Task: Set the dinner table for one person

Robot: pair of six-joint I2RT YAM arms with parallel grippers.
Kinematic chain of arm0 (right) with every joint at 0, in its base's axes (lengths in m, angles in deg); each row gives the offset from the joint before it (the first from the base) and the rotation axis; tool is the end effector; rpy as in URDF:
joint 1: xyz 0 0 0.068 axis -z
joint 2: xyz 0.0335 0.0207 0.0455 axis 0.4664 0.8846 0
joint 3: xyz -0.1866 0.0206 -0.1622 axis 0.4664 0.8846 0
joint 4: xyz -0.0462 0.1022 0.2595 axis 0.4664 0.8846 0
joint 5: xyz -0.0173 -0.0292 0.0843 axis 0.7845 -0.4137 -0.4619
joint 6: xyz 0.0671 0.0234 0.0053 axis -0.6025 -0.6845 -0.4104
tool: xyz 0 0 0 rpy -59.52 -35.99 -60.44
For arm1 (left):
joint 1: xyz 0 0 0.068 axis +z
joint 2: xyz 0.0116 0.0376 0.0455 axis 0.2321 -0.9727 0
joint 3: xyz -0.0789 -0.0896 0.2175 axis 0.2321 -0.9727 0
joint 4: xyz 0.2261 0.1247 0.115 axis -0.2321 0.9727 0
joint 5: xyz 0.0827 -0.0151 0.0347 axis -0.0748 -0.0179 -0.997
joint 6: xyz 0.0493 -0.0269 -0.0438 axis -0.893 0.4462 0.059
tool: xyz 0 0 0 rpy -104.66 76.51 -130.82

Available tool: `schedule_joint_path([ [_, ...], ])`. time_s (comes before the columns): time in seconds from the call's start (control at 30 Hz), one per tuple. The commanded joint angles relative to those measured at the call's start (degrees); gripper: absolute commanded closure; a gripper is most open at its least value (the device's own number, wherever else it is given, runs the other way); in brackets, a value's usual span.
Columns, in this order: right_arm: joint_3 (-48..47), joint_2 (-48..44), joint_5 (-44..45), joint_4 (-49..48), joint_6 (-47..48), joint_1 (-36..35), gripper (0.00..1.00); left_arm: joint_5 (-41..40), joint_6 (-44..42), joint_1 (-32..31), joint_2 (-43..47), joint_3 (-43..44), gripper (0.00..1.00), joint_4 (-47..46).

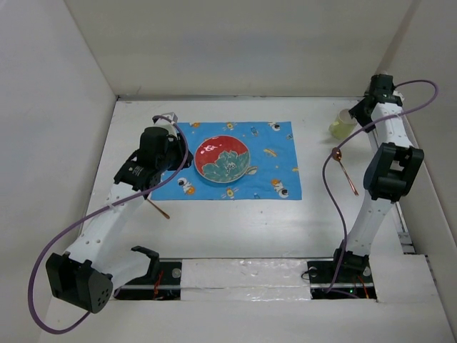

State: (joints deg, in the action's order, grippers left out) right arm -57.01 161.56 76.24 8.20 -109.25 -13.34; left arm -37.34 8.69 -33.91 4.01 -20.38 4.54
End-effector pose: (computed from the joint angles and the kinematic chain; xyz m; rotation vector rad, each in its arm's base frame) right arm 0.4724 -0.1361 0.2424 1.1744 2.1119 -0.1025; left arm 0.2787 -0.1070 0.3072 0.0567 2.0448 -0.4794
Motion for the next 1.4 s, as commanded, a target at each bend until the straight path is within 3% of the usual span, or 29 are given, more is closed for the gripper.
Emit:
schedule_joint_path([
  [0.0, -2.54, -0.28, 3.07, 2.31, -1.81, -0.84, 0.37, 0.18, -0.46, 0.28, 0.21, 0.58, 0.7, -2.21],
  [0.1, 3.44, -1.42, 2.02, -2.0, -2.69, -0.84, 0.49, -0.26, -0.64, 0.28, 0.3, 0.49, 0.7, -2.12],
  [0.13, 4.32, -1.43, 1.67, -2.53, -3.13, -0.84, 0.61, -0.35, -0.72, 0.28, 0.3, 0.49, 0.7, -2.03],
  [0.2, 4.94, -0.99, 1.05, -2.36, -3.92, -1.36, 0.71, -0.44, -1.16, 0.28, 0.12, 0.67, 0.7, -1.86],
  [0.23, 4.77, -0.64, 1.22, -1.92, -4.1, -1.36, 0.87, -0.52, -1.25, 0.28, -0.05, 0.75, 0.7, -1.59],
  [0.33, 5.2, -1.94, 2.28, -3.15, -4.1, -2.5, 1.0, -0.52, -1.43, 0.28, -0.23, 0.84, 0.7, -1.68],
  [0.53, 5.99, -8.09, 5.44, -7.89, -2.27, -5.31, 1.0, 0.18, -1.6, 0.28, -0.4, 1.37, 0.7, -1.85],
  [0.57, 7.39, -12.54, 3.53, -12.6, 0.87, -7.32, 1.0, 0.18, -1.69, 0.28, -0.4, 1.72, 0.7, -1.94],
  [0.67, 7.23, -13.38, -0.15, -13.17, 2.39, -9.79, 1.0, 0.27, -1.69, 0.28, -0.49, 1.81, 0.7, -1.94],
  [0.83, 0.91, -7.59, -8.43, -7.82, 4.33, -15.41, 1.0, 0.44, -1.87, -0.25, -0.93, 2.25, 0.7, -1.51],
  [1.0, -8.74, -1.09, -9.41, -1.76, 5.91, -21.65, 1.0, 0.0, -2.04, -0.78, -0.67, 2.6, 0.7, -1.15],
  [1.37, -22.48, 9.2, -10.37, 9.15, 8.55, -23.42, 1.0, -0.44, -1.87, -0.78, -0.67, 2.16, 0.7, -0.98],
])
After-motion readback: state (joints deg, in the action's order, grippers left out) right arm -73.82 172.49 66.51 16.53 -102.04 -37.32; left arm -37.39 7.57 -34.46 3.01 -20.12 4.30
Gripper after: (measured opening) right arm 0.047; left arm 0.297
